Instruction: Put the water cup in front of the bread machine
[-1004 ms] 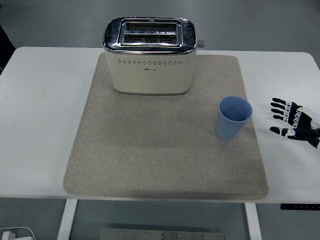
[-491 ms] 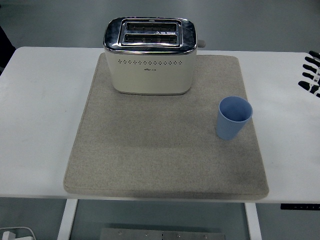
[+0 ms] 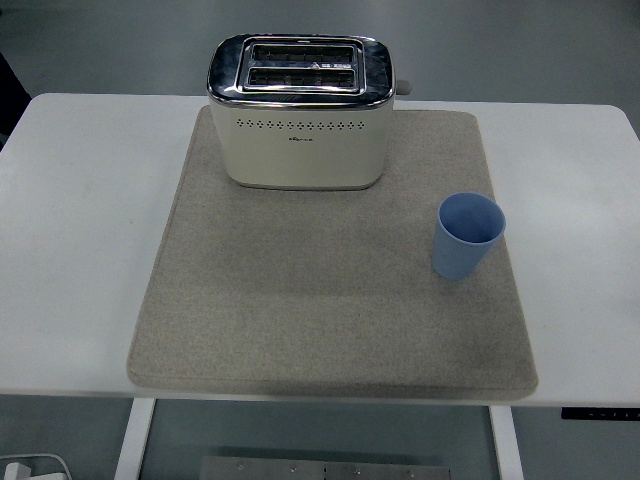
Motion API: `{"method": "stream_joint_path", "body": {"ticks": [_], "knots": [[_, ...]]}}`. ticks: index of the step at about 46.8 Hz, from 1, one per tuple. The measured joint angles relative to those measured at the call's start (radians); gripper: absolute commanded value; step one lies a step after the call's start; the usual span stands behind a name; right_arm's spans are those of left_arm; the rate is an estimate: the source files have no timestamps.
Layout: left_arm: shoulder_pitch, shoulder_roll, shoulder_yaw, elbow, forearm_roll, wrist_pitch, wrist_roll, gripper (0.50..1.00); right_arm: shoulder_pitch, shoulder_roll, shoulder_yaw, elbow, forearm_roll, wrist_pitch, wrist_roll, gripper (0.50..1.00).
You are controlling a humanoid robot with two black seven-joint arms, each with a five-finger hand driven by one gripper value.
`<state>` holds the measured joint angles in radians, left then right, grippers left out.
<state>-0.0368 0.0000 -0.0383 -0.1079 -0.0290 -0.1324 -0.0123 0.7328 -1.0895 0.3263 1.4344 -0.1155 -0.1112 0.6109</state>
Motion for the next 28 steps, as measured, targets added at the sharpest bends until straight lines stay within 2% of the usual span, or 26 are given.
{"method": "stream_joint_path", "body": {"ticks": [14,20,28], "knots": [[0.000,0.000,0.000,0.000,0.000,0.000,0.000,1.000,-0.119,-0.003,-0.023,0.005,-0.321,-0.003,0.000,0.893],[0.000,0.000,0.000,0.000,0.000,0.000,0.000,1.000,-0.168,0.032,-0.022,-0.001,-0.419,-0.011,0.000,0.891],[0.000,0.000,0.000,0.000,0.000,0.000,0.000,1.000,-0.193,0.094,-0.023,-0.012,-0.492,-0.059,0.000,0.893]]}}
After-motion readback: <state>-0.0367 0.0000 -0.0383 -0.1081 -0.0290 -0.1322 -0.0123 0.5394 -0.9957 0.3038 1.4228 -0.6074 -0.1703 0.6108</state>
